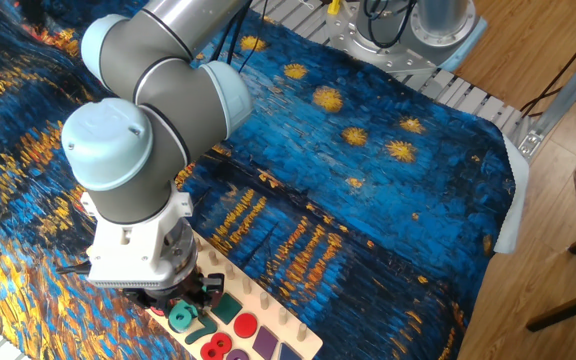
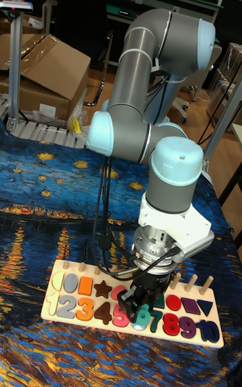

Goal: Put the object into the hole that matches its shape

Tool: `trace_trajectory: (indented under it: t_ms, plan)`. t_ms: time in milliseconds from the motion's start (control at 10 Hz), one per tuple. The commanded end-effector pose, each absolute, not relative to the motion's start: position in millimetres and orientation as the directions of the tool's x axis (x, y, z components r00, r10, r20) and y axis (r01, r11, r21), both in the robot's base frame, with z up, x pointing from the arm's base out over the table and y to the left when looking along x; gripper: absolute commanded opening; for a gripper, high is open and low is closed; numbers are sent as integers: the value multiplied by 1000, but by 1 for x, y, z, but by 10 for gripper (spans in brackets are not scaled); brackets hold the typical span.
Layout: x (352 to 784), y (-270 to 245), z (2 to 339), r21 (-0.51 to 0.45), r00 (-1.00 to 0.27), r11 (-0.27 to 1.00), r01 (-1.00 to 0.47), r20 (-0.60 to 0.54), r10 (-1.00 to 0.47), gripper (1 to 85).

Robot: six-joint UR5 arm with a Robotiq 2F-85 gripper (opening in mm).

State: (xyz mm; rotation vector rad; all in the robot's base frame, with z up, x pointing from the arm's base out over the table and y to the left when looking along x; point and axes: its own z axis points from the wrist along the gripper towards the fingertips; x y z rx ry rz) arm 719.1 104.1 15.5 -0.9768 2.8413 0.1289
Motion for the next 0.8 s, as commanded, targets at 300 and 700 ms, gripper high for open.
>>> trace_trajectory:
  t_ms: [300,700]
  plan:
    - [719,108,17,67,-782,785,-616,-169,-600,193]
    - [718,102,18,92,-766,766,-637,-186,-615,320]
